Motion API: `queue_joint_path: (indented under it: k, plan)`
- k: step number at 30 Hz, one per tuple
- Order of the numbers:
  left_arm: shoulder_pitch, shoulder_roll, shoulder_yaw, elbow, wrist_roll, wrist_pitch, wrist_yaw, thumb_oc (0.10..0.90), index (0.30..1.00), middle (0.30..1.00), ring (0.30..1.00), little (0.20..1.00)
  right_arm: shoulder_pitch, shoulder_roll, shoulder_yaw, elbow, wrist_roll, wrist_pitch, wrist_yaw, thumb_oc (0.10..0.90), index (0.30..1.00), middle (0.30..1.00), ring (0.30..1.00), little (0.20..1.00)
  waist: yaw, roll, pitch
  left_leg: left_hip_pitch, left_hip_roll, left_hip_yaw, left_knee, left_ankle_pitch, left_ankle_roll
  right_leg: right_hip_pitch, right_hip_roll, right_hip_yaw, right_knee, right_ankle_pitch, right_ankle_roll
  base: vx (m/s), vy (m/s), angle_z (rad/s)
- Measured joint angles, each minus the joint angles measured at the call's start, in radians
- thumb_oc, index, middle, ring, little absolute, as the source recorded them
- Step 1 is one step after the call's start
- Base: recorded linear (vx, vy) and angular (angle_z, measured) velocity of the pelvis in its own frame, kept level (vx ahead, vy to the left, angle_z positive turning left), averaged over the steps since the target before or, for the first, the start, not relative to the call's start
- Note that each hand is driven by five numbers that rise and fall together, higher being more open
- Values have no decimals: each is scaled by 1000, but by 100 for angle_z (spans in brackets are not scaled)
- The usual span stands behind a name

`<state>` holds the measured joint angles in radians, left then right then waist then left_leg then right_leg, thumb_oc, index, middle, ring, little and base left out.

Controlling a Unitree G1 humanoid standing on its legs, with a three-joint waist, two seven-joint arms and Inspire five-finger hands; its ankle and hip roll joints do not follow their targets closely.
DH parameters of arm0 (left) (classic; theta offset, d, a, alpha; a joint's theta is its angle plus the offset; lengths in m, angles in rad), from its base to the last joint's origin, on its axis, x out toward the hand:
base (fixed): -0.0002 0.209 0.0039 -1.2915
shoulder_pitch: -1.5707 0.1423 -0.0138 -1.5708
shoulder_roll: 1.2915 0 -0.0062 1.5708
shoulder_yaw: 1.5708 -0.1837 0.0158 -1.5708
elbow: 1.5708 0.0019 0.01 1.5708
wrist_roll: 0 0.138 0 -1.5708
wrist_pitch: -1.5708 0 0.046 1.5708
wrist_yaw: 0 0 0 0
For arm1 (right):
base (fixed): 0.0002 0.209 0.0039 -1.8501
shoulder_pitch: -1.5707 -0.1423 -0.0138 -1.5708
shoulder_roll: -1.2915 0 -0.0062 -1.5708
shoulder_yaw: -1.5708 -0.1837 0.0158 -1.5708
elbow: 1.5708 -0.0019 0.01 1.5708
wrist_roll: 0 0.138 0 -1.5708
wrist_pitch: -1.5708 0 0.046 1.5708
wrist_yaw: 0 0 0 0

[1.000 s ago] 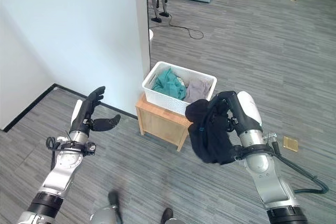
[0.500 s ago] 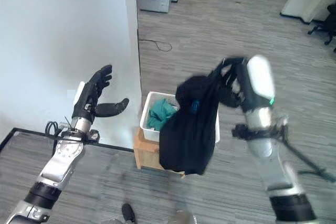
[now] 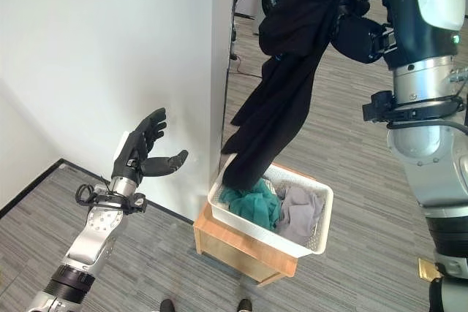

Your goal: Pick up bed clothes into laundry basket.

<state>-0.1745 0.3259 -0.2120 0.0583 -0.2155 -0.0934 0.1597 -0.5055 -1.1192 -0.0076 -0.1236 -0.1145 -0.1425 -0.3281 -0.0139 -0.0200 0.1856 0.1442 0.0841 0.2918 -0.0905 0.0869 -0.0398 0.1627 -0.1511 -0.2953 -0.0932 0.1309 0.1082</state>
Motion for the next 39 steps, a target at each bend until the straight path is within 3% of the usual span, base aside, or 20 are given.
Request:
queue_joint_path:
  k: [6, 12, 15, 22, 25, 33, 39]
  plan:
    - [38, 0, 19, 1, -3, 0, -1, 800, 900, 900, 900, 900, 26, 41, 24, -3, -2, -1, 40, 400, 300, 300, 300, 300, 0, -28, -40, -8, 2, -4, -3, -1, -10, -2, 0, -2, 0, -5, -1, 0, -70, 4]
    - [122, 24, 30, 1, -3, 1, -1, 800, 900, 900, 900, 900, 235, 106, -36, -2, -41, 15, 50, 400, 300, 300, 300, 300, -3, -37, -75, -37, 1, -3, -3, -1, -10, -30, -2, 1, -6, -15, -4, -14, -46, 1]
    - [151, 23, 28, 3, -3, 5, -4, 800, 900, 900, 900, 900, 356, 180, -91, 15, -82, 42, 53, 400, 300, 300, 300, 300, -12, -18, -78, -90, 0, 1, -3, 19, -7, -92, -2, 4, -7, 0, -8, -131, -18, -2]
    - [149, -12, 13, 5, 1, 10, -19, 800, 900, 900, 900, 900, 369, 204, -77, 126, -116, 108, 57, 400, 300, 300, 300, 300, -40, 78, 4, -140, 4, 7, -4, 32, -10, -143, -1, 4, -7, 16, -11, -48, -2, -1]
    - [145, -24, 11, 5, 1, 10, -19, 800, 900, 900, 900, 900, 369, 223, -77, 126, -121, 108, 50, 400, 300, 300, 300, 300, -47, 91, 20, -154, 12, 9, -3, 34, -14, -159, 7, 4, -7, 16, -14, -29, -5, -1]
    - [62, -25, -12, 16, 1, 9, -18, 800, 900, 900, 900, 900, 327, 229, -55, 127, -160, 111, 25, 400, 300, 300, 300, 300, -35, 67, 67, -209, 17, 32, -3, 39, -13, -225, 12, 20, 0, 32, -18, -14, 8, -8]
    - [19, -23, -31, 29, 0, 7, -17, 800, 900, 900, 900, 900, 207, 225, 13, 203, -266, 142, 0, 400, 300, 300, 300, 300, -19, 41, 91, -264, 18, 29, 0, 45, -14, -278, 13, 20, 1, 37, -21, 0, 17, 1]
